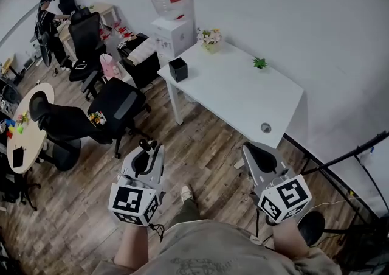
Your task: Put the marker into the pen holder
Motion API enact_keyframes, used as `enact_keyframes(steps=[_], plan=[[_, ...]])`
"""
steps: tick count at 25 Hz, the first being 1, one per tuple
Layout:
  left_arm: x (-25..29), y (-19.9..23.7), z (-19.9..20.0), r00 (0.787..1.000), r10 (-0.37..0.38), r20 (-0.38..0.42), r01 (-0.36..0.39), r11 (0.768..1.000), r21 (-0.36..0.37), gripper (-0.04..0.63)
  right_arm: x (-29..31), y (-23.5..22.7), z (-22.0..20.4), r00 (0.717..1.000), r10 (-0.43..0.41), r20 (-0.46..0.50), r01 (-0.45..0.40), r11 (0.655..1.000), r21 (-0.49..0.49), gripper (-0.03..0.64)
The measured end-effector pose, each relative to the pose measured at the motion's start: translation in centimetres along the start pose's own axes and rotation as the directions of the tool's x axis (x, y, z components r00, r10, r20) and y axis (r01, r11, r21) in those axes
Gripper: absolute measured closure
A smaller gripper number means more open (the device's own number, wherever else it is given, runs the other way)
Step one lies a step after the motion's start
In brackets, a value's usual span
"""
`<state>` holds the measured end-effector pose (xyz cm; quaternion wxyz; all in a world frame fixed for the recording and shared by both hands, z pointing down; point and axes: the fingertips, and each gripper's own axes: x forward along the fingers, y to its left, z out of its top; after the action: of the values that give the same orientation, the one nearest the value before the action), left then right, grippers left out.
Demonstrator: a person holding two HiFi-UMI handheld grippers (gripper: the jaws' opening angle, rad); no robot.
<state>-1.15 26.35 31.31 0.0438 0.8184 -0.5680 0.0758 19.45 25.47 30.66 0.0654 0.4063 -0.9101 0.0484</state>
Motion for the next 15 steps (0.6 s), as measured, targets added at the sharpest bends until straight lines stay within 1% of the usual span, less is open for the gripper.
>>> enact_keyframes(steps=[5,8,10,15], plan=[[4.5,6.1,0.7,1.0,-0.011,-0.006,0.011,1.0,-0.017,0.541,7.5,-0.7,1.0,0.999,0.015,-0.036,-0.015,1.0,-0.006,0.591],[7.4,9.5,1.2,1.0,-0.026,-0.004,0.026,1.0,-0.014,0.541,12.0,-0.8,1.7,0.999,0.027,-0.047,-0.027,1.0,-0.01,0.591],[9.0,11.6,1.4,0.999,-0.035,-0.005,0.035,0.999,-0.006,0.541,14.8,-0.9,2.1,0.998,0.031,-0.05,-0.032,0.999,-0.009,0.59],[11.7,15.9,1.5,0.999,-0.035,-0.008,0.035,0.999,-0.011,0.541,20.4,-1.2,2.5,0.998,0.041,-0.056,-0.042,0.999,-0.006,0.591]])
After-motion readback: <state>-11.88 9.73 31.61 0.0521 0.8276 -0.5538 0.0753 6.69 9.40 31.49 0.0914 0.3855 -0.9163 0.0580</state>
